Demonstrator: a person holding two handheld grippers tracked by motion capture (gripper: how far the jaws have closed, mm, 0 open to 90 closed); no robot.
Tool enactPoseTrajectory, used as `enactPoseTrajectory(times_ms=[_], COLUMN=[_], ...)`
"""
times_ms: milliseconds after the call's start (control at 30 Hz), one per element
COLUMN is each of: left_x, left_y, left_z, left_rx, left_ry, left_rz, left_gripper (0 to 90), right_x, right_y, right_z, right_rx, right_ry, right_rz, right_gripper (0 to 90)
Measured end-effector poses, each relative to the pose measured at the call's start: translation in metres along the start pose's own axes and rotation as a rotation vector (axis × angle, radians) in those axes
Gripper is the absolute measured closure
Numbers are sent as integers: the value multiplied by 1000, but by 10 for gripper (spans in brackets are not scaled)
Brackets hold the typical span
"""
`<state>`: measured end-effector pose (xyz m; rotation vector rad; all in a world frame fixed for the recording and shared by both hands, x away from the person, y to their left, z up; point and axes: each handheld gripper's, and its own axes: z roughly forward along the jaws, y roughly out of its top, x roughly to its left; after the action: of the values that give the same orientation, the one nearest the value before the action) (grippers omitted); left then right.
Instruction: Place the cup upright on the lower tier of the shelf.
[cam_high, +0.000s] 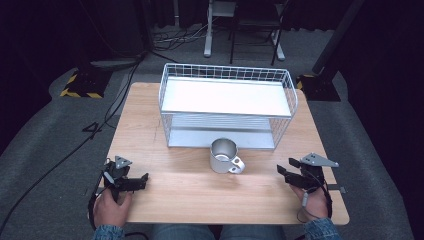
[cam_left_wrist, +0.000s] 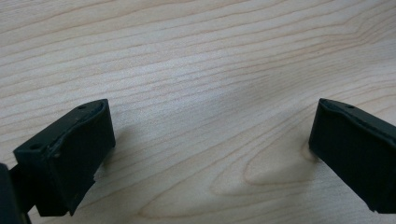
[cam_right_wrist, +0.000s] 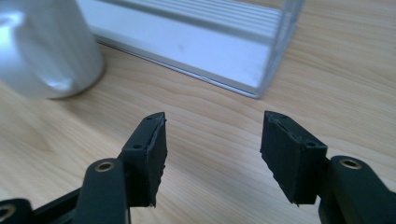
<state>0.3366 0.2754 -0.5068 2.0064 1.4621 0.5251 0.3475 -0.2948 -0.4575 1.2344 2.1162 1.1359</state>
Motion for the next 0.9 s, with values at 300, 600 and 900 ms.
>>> enactPoseTrajectory(times_ms=[300,600,900], left_x=[0,0,0], left_y=[0,0,-1], left_z=[0,0,0], left_rx=[-2,-1,-1], left_ry=[2,2,2], left_rz=[0,-1,-1], left_gripper=[5,5,5], right_x=[31,51,72], right_y=[18,28,38], right_z=[1,8,24], right_rx=[-22,-19,-4], right_ry=[120,199,304], right_rz=[-24,-47,-72], right_gripper=[411,414,419])
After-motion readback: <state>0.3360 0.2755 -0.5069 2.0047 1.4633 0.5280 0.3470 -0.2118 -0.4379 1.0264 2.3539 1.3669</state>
